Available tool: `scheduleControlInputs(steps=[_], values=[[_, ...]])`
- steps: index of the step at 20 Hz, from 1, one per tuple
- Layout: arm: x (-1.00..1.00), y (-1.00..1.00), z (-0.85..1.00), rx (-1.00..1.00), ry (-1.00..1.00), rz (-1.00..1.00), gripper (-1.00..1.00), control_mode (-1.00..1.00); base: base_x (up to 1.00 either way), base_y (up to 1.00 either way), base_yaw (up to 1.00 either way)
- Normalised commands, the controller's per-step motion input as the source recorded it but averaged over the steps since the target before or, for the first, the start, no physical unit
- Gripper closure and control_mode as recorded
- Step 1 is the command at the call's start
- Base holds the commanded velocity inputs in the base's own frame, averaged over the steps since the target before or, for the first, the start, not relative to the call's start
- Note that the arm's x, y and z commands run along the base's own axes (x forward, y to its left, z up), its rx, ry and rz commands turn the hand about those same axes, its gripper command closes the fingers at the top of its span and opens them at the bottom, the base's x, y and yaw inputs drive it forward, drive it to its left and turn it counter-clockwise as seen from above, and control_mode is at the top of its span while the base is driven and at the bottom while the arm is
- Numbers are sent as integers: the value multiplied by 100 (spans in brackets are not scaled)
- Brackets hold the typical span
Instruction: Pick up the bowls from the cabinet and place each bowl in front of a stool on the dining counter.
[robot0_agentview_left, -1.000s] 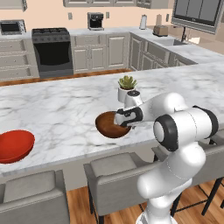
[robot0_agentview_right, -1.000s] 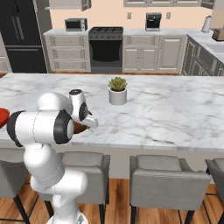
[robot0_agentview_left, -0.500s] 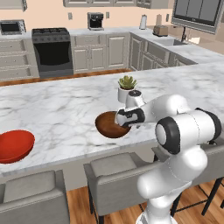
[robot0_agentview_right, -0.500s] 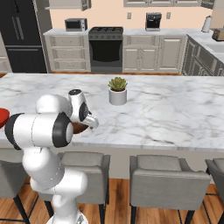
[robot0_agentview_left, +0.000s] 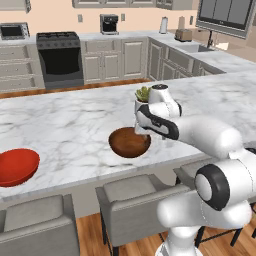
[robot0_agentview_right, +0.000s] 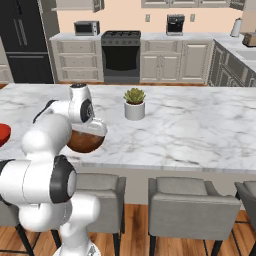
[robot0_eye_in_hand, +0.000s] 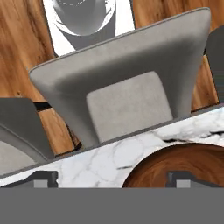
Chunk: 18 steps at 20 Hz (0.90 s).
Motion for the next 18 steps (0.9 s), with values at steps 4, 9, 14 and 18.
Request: scheduleControlInputs(steps=[4,9,14,18], values=[[-98,20,65,0,24,18,-100,-100,0,0,0],[-100,56,16,0,17,18,-100,-100,0,0,0],[-85,6,0,11,-4,6,-100,-100,0,0,0],[-74,-10,0,11,-9,1,-100,-100,0,0,0]])
